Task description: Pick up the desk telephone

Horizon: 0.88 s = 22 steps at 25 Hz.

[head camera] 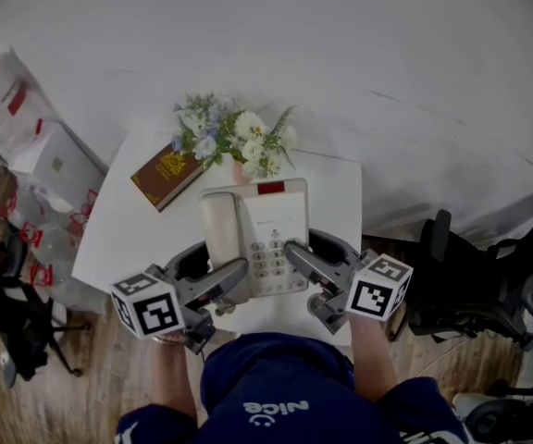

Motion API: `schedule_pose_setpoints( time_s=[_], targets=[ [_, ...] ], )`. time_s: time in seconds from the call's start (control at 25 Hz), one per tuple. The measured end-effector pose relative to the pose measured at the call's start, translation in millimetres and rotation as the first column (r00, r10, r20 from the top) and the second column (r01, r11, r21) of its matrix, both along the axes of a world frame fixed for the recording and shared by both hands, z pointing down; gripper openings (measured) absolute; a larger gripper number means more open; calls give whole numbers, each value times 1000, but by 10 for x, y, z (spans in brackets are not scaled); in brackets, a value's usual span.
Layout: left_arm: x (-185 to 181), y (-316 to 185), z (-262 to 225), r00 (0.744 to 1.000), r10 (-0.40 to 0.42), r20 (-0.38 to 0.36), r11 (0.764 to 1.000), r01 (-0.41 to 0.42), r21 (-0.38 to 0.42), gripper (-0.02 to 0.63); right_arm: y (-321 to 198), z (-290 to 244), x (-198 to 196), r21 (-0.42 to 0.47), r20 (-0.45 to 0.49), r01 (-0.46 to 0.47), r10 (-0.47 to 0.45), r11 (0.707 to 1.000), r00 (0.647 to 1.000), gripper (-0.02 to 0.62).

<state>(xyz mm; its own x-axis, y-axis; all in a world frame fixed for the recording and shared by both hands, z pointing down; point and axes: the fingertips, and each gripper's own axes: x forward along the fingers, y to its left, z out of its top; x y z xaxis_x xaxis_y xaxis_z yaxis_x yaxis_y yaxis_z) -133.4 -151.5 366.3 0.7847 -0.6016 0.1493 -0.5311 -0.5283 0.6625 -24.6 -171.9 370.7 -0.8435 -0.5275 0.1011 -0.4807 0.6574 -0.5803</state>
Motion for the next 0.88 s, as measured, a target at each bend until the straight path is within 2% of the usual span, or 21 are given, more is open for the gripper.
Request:
schedule_pose_setpoints(
  time_s=[0.64, 0.88],
  targets=[
    [70, 9, -633, 1000, 16, -11, 989, -14, 150, 383, 49, -693, 92, 188, 42, -77, 70, 979, 997, 230],
    [53, 20, -678, 1000, 18, -22, 986, -14, 164, 383, 71, -747, 86, 209, 49, -87, 79, 974, 996, 230]
  ],
)
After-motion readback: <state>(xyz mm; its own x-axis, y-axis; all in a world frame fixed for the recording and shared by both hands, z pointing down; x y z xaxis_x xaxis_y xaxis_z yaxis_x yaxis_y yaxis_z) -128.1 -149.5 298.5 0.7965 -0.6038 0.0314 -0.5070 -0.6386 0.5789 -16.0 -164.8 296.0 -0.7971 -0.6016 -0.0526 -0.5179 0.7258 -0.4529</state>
